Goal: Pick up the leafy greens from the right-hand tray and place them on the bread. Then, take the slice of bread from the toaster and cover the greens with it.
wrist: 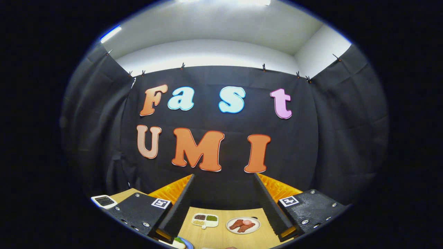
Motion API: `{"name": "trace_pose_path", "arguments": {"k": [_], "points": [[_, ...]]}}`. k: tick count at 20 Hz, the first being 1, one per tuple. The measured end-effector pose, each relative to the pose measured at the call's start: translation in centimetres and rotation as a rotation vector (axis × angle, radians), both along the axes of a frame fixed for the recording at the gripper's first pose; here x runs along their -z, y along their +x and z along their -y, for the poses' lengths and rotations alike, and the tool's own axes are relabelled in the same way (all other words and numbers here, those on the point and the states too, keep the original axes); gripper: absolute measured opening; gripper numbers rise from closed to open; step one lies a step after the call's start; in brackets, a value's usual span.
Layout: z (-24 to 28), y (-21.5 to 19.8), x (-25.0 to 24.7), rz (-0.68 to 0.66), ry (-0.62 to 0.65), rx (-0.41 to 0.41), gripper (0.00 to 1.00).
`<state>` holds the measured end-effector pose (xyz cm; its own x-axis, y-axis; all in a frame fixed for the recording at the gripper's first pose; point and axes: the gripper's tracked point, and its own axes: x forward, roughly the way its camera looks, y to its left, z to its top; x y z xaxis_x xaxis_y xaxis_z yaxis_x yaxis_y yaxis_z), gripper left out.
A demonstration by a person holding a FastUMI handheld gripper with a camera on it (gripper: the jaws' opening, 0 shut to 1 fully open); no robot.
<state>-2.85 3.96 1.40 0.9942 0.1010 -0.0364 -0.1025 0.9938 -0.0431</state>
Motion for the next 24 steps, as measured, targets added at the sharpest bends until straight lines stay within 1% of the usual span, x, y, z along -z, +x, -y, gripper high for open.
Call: {"name": "trace_pose_path", "arguments": {"k": [2, 5, 11, 17, 24], "points": [[0.0, -0.4, -1.1, 0.027, 0.008, -0.009, 0.98], [0.2, -0.3, -2.4, 0.061, 0.019, 0.000, 0.98], [1.4, -0.5, -3.4, 0.072, -0.011, 0.046, 0.98], [2.2, -0.4, -2.9, 0.060, 0.022, 0.054, 0.98], [2.5, -0.4, -3.2, 0.064, 0.007, 0.055, 0.98]]}}
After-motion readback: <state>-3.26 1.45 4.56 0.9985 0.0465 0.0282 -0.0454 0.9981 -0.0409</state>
